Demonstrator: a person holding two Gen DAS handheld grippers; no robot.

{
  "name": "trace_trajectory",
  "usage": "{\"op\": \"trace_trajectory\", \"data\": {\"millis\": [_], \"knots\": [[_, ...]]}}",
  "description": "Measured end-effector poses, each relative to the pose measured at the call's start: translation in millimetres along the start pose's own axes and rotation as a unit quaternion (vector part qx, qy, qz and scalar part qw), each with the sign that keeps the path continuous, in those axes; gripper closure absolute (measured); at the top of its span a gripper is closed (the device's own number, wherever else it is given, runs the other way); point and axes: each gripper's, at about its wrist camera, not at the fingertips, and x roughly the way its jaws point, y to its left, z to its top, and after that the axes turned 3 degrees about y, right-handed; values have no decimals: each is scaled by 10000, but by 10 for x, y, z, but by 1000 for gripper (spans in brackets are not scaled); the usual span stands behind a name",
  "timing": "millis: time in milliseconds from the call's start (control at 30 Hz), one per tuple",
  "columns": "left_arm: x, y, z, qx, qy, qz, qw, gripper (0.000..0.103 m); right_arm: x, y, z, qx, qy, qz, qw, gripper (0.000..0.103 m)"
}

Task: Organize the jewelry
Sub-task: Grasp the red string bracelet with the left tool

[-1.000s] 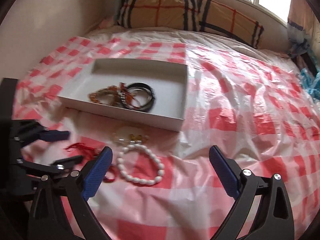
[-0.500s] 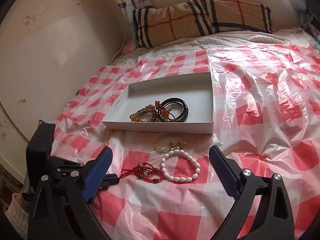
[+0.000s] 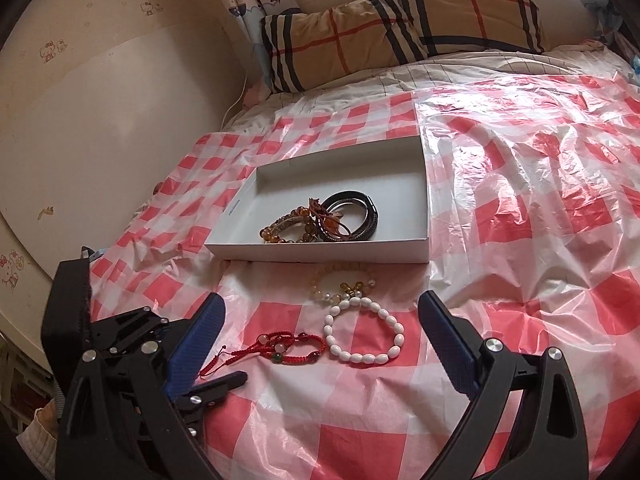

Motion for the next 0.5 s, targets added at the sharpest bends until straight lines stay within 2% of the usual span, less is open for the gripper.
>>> {"op": "trace_trajectory", "data": {"millis": [33,67,100,167,300,367,500], "knots": [[58,-2,-2,-11,130,-56,9999,67,12,13,-5,-36,25,8,10000,10],[74,16,-7,-58,216,-111,9997,91,26,30,-13,-79,57,17,10000,10],[53,73,-4,-215,231,-172,9994,99,44,59,-23,-155,104,30,9998,10],[4,261,-26,-700,152,-315,9969,99,79,136,-49,-340,203,95,9992,10],[-136,704,-120,-1767,-194,-431,9831,99,236,438,-163,-1047,536,194,9929,10],[-208,820,-149,-2067,-419,-548,9760,99,331,618,-228,-1451,687,244,9867,10],[-206,889,-163,-2255,-477,-601,9712,99,495,780,-265,-1816,814,345,9794,10]]}}
